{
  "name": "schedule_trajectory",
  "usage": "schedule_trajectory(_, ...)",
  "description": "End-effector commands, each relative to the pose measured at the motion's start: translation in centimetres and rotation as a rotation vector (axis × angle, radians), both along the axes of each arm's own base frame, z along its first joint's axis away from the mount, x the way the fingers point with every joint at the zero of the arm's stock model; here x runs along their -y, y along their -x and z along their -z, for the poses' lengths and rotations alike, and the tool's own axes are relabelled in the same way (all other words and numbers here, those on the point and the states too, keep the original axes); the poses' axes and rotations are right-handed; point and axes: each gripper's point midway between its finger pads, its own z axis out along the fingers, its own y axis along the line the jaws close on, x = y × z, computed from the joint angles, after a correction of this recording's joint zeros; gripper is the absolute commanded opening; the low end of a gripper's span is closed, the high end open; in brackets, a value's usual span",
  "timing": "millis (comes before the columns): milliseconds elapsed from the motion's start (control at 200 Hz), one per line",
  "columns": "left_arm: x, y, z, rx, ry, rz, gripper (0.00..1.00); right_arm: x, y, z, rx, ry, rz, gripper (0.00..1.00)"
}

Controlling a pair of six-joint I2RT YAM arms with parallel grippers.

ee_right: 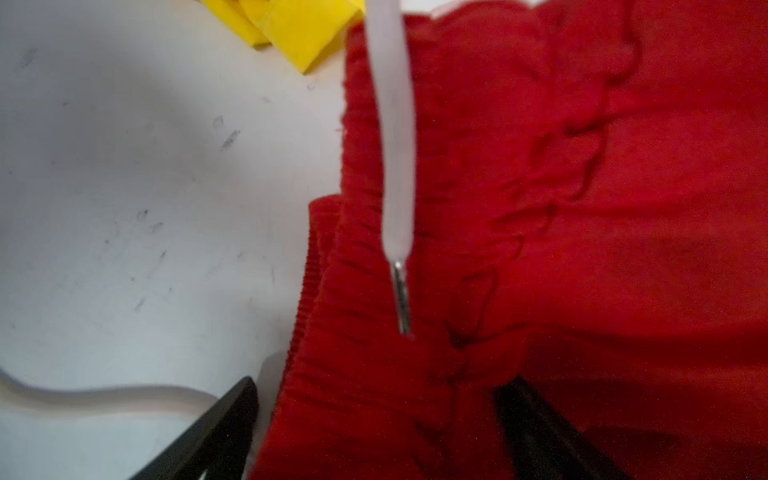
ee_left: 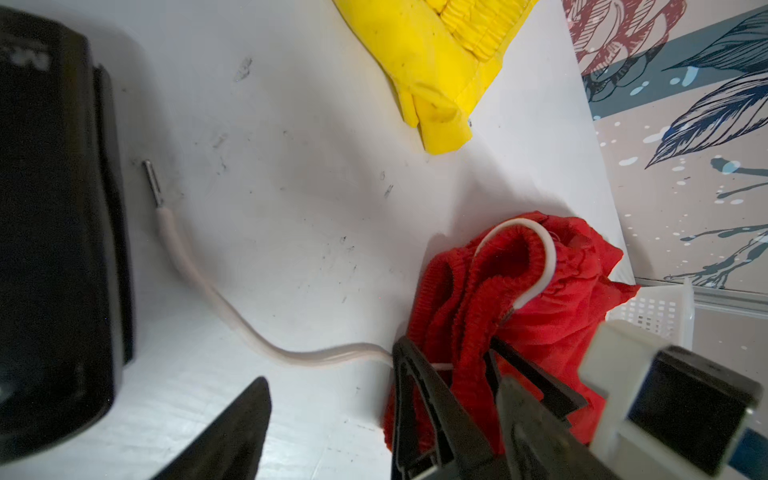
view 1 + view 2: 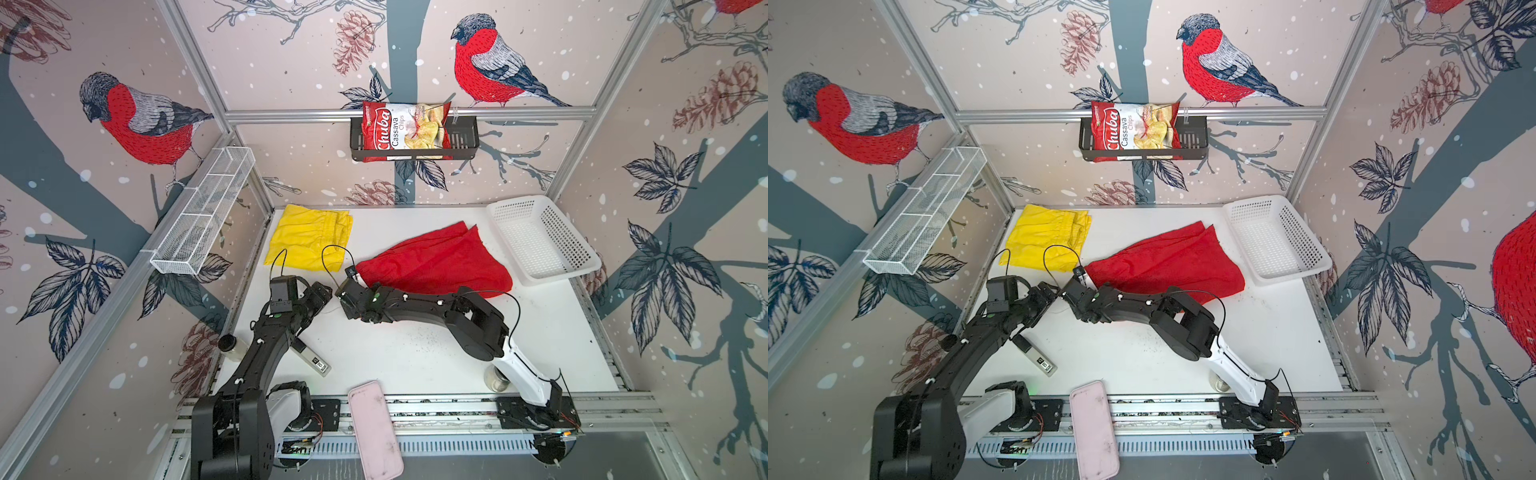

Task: Fold and stack the shorts

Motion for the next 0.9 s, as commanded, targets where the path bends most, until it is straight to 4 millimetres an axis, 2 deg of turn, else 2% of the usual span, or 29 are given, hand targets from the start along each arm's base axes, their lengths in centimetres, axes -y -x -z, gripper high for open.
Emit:
schedule_trajectory(0, 0.9, -0.4, 0.1, 0.018, 0.027, 0.062, 0.85, 1.0, 1.7, -0.8, -0.045, -0.065, -0.022, 0.95)
schedule_trajectory(65, 1.1, -0.4, 0.6, 0.007, 0.039, 0.069, 0.84, 1.3, 2.4, -3.0, -0.013, -0.118, -0.058, 1.0)
schedule_trajectory(160, 1.3, -0.5, 0.9, -0.002, 0.049, 0.08, 0.84, 2.0, 3.4, -5.6, 0.042, -0.125, -0.117, 1.0)
schedule_trajectory(260, 1.4, -0.7, 0.7, 0.006, 0.05, 0.083, 0.84, 3.3, 4.0, -6.8, 0.092, -0.058, -0.157, 1.0)
schedule_trajectory(345, 1.3, -0.9, 0.4, 0.009, 0.046, 0.088, 0.84, 4.2, 4.9, -6.9, 0.123, 0.005, -0.182, 1.0)
schedule_trajectory(505, 1.4, -0.7, 0.7, -0.003, 0.045, 0.098, 0.83, 5.2, 6.7, -5.7, 0.179, 0.128, -0.245, 1.0)
schedule_trajectory(620, 1.5, -0.4, 1.2, -0.018, 0.048, 0.099, 0.82, 4.8, 8.0, -4.3, 0.204, 0.189, -0.309, 1.0)
schedule_trajectory(735, 1.4, -0.3, 1.3, -0.015, 0.046, 0.095, 0.82, 4.2, 8.3, -2.4, 0.196, 0.197, -0.337, 0.99)
schedule_trajectory(830, 1.5, -0.3, 1.2, -0.015, 0.049, 0.102, 0.82, 3.8, 8.5, -0.6, 0.156, 0.192, -0.362, 0.93)
schedule_trajectory(895, 1.6, -0.2, 1.2, -0.017, 0.051, 0.107, 0.82, 3.6, 8.7, 0.4, 0.13, 0.187, -0.375, 0.82)
